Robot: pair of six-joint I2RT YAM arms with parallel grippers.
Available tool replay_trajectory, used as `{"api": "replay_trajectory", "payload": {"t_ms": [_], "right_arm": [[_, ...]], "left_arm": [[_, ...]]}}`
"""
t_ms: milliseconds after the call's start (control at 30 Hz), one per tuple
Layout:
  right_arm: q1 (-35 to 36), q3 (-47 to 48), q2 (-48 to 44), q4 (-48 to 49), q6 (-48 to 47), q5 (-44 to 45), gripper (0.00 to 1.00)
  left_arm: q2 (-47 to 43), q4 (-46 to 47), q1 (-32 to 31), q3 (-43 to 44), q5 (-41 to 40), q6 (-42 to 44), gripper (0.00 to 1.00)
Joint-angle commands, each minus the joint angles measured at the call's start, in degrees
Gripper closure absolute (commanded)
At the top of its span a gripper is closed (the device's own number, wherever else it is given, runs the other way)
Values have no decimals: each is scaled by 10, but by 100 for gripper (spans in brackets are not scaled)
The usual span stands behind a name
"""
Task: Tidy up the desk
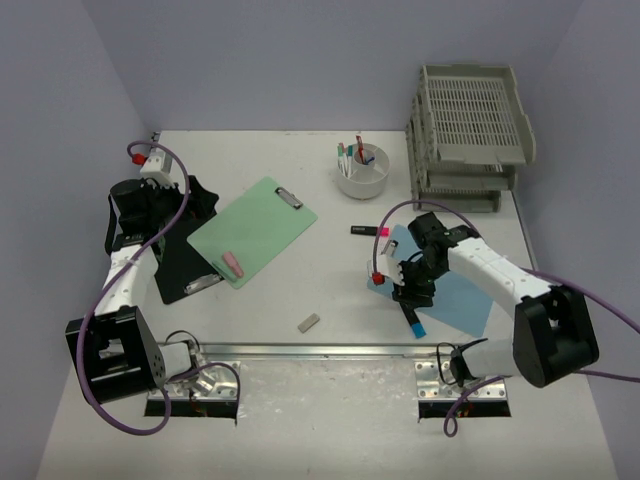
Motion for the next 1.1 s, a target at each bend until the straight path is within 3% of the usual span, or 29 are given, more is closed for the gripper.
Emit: {"api": "replay_trajectory", "payload": {"t_ms": [0, 367, 567, 933, 1000, 1033, 1067], "right_arm": [[13, 14, 32, -26, 124, 13, 46], [13, 37, 107, 6, 371, 52, 42], [20, 42, 161, 61, 463, 96, 48], [83, -23, 175, 201, 558, 212, 67], [86, -35, 172, 213, 567, 226, 75], [86, -38, 166, 218, 570, 227, 87], [87, -41, 162, 219, 571, 227, 92]], "left_arm": [[2, 30, 4, 20, -4, -8, 0], [7, 38, 4, 13, -10, -17, 0], [8, 40, 4, 10, -18, -17, 0], [3, 45, 5, 15, -44, -36, 0], [1, 47, 5, 15, -46, -38, 0], [-2, 48, 5, 15, -46, -38, 0], [-5, 49, 5, 15, -46, -37, 0]]}}
